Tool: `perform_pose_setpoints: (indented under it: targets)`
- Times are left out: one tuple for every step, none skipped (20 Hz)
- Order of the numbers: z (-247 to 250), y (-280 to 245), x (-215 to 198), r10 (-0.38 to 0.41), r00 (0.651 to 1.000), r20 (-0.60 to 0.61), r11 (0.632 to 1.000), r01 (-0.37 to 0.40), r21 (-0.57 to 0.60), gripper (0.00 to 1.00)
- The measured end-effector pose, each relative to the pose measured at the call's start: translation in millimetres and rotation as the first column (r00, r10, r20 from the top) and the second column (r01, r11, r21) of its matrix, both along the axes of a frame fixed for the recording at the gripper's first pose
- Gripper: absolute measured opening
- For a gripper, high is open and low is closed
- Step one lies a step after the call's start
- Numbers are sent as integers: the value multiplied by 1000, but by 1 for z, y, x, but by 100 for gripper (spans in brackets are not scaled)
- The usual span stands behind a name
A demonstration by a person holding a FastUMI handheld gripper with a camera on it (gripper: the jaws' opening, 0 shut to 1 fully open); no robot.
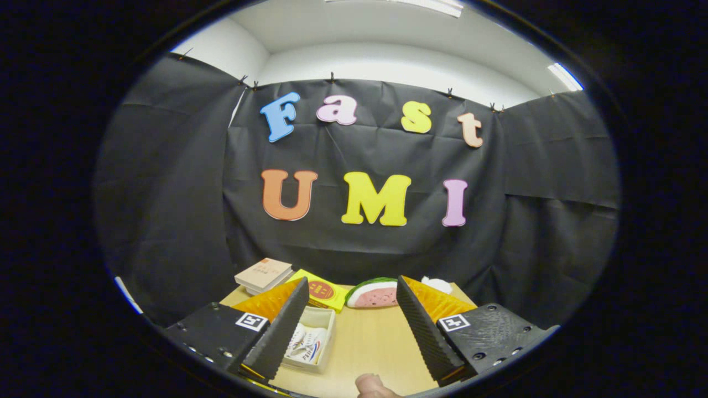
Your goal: Open the storage box then place both shoes into the box .Put the left shoe in first, then the right shoe, with the right side of both shoes facing outward in a uniform manner.
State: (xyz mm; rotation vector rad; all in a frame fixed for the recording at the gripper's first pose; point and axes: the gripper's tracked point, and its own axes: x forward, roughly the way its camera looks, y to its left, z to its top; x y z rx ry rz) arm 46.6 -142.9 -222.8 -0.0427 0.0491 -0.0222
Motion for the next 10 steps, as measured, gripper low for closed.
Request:
perform_pose_setpoints:
  targets:
    - [7, -3, -4, -6, 1000, 14, 1000, 6, 1, 96]
    - [12, -4, -9, -6, 1000, 27, 1000, 6, 9, 96]
    - [18, -6, -12, -15, 999, 35, 1000, 15, 16, 96]
    - [22, -9, -13, -19, 999, 35, 1000, 18, 22, 96]
    - [26, -8, -16, -16, 999, 31, 999, 15, 34, 96]
    - [32, -9, -17, -19, 999, 35, 999, 18, 47, 96]
    - [39, -12, -16, -28, 999, 44, 998, 25, 56, 96]
    - [43, -15, -16, -32, 998, 52, 998, 29, 60, 96]
    - [48, -16, -17, -37, 998, 60, 998, 33, 60, 96]
    - [50, -17, -16, -40, 997, 66, 998, 36, 58, 96]
